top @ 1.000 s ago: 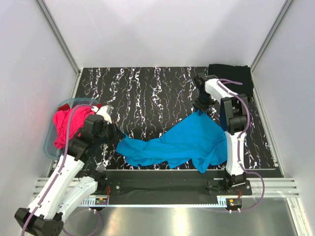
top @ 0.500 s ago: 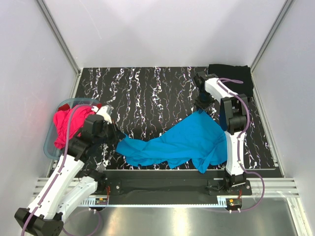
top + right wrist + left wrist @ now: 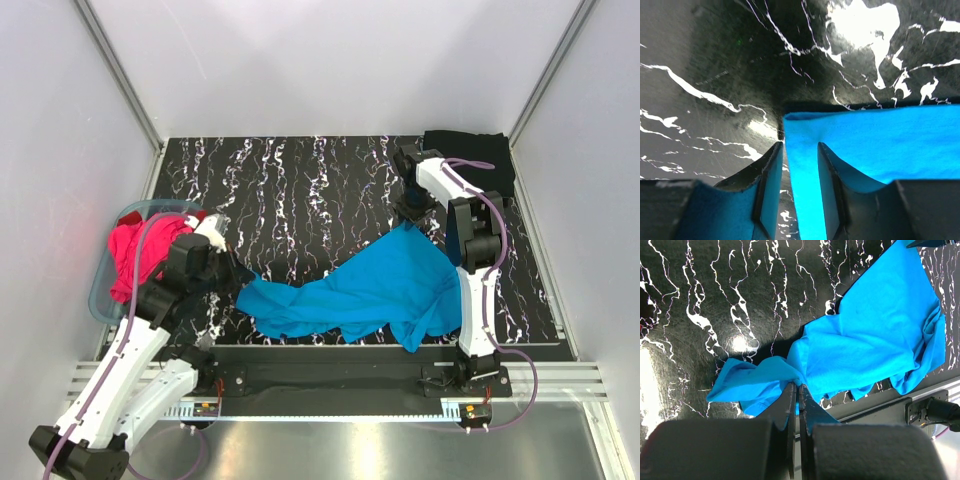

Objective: Fold and stack the t-shirts
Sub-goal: Flatten the tshirt out

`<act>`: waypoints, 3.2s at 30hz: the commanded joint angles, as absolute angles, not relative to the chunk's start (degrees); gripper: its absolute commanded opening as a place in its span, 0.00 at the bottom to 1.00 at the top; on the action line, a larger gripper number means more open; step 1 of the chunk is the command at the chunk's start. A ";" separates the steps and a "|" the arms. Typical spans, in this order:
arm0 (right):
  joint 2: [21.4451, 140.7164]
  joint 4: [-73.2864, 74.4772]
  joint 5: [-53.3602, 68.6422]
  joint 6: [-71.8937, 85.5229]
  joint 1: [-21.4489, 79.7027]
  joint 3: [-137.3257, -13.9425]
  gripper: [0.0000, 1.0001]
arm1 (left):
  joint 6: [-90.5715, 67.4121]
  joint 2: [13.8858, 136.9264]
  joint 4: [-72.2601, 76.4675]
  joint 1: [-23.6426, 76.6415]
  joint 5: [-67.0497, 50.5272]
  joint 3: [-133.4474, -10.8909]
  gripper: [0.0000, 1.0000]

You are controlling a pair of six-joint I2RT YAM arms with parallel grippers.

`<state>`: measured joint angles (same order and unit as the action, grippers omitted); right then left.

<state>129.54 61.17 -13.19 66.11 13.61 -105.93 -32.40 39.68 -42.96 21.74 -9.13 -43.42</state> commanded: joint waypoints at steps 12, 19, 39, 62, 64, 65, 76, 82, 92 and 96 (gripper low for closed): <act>130.52 59.85 -18.54 68.03 13.97 -103.98 0.38 | -31.55 39.11 -40.52 21.97 -10.72 -43.33 0.00; 130.87 59.15 -18.28 68.11 14.06 -102.40 0.33 | -31.73 38.58 -40.52 21.97 -10.55 -43.16 0.00; 94.01 58.45 -12.74 41.15 7.83 -110.56 0.00 | -32.52 54.83 -42.80 21.80 -0.54 -82.23 0.00; 46.75 60.03 -14.77 40.08 7.21 -112.06 0.00 | -36.83 44.73 -51.15 21.88 3.25 -114.42 0.00; 47.98 60.12 -15.03 39.47 7.29 -112.67 0.00 | -35.16 46.83 -51.85 21.80 3.78 -116.79 0.00; 49.55 59.94 -15.20 39.29 7.21 -112.59 0.00 | -34.55 47.54 -51.94 21.80 4.30 -117.07 0.00; 63.01 47.90 -13.80 36.83 7.21 -105.73 0.00 | -24.87 62.04 -47.12 21.80 14.76 -112.69 0.00; 69.52 44.48 -13.71 34.98 7.21 -109.33 0.00 | -23.82 66.26 -41.75 21.80 13.63 -110.48 0.00; 70.42 44.21 -12.65 31.91 7.21 -113.03 0.00 | -21.18 66.37 -41.92 21.62 13.98 -115.05 0.00; 64.17 45.26 -14.93 31.29 7.21 -108.64 0.00 | -22.59 59.96 -41.92 21.53 12.57 -112.77 0.00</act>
